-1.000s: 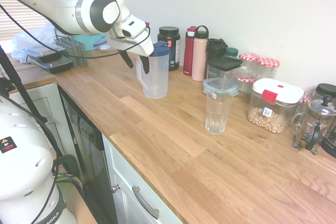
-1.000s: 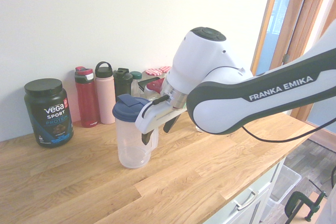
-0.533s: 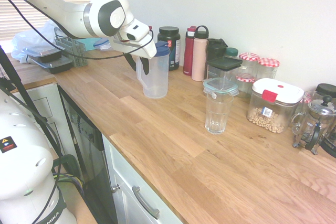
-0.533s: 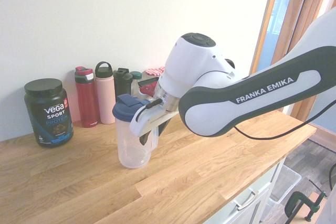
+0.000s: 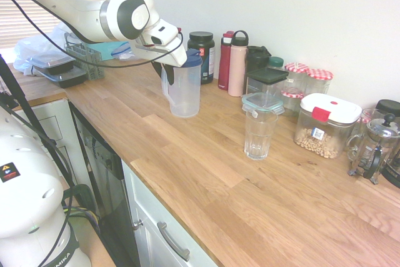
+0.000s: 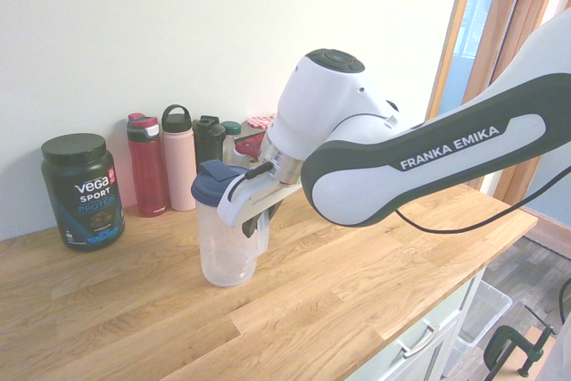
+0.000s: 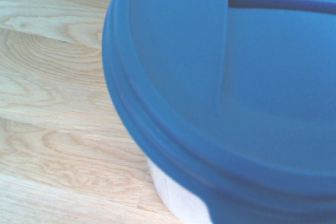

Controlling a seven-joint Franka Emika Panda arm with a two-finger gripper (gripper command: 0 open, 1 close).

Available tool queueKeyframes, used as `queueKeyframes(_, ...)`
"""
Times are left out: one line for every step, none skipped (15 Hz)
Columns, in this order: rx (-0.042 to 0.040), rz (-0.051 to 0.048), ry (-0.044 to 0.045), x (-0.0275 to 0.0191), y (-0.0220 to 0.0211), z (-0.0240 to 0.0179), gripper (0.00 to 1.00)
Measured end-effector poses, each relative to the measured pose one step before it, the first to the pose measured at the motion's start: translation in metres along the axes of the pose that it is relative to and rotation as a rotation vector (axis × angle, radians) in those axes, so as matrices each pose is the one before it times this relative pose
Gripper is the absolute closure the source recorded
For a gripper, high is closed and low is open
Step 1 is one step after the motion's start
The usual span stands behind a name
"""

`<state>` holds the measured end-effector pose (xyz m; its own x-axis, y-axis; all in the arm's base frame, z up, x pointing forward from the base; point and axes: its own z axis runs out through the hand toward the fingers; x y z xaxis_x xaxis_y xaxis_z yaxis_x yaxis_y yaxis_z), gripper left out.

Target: Pour me some water

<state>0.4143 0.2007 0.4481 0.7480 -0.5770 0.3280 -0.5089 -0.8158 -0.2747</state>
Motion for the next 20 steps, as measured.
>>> queueKeyframes(0.00002,0.00024,0.00003,0.00009,0.00003,-0.00001,1.0)
queueKeyframes(-0.00003,0.00059,0.0,0.00025,0.00013,0.00001,1.0)
queueKeyframes(0.00068,0.00067,0.00049,0.00042,-0.00011,-0.00029,1.0)
queueKeyframes(0.00009,0.00087,0.00012,0.00038,0.00016,-0.00007,1.0)
queueKeyframes(0.00017,0.00074,0.00012,0.00032,0.00016,-0.0001,1.0)
queueKeyframes(-0.00027,-0.00127,-0.00014,-0.00053,-0.00021,-0.00053,1.0)
queueKeyframes(-0.00413,-0.00219,-0.0005,-0.0012,0.00037,-0.00162,1.0)
queueKeyframes(-0.012,-0.00276,-0.00057,-0.0022,0.00288,-0.00409,1.0)
queueKeyframes(-0.02048,-0.00322,0.00069,-0.00298,0.00686,-0.00695,1.0)
queueKeyframes(-0.02631,-0.0044,-0.0004,-0.00306,0.00994,-0.01004,1.0)
queueKeyframes(-0.02525,-0.0015,-0.00012,-0.00186,0.01361,-0.01185,1.0)
queueKeyframes(-0.01519,0.00136,-0.00079,0.00007,0.01561,-0.01163,1.0)
queueKeyframes(-0.00391,-0.00137,-0.00861,0.0019,0.01778,-0.01121,1.0)
queueKeyframes(-0.00215,-0.00237,-0.01825,0.00367,0.02134,-0.01142,1.0)
queueKeyframes(-0.00748,-0.00093,-0.02888,0.00396,0.02132,-0.01067,1.0)
queueKeyframes(-0.00688,0.00363,-0.02849,0.00441,0.02264,-0.01039,1.0)
queueKeyframes(-0.00399,0.01033,-0.02575,0.00394,0.02381,-0.00816,1.0)
queueKeyframes(0.00097,0.00732,-0.02256,0.00258,0.02299,-0.0081,1.0)
queueKeyframes(-0.00239,0.00352,-0.01928,0.0035,0.025,-0.00819,1.0)
queueKeyframes(-0.00192,0.00282,-0.01379,0.00361,0.02361,-0.00901,1.0)
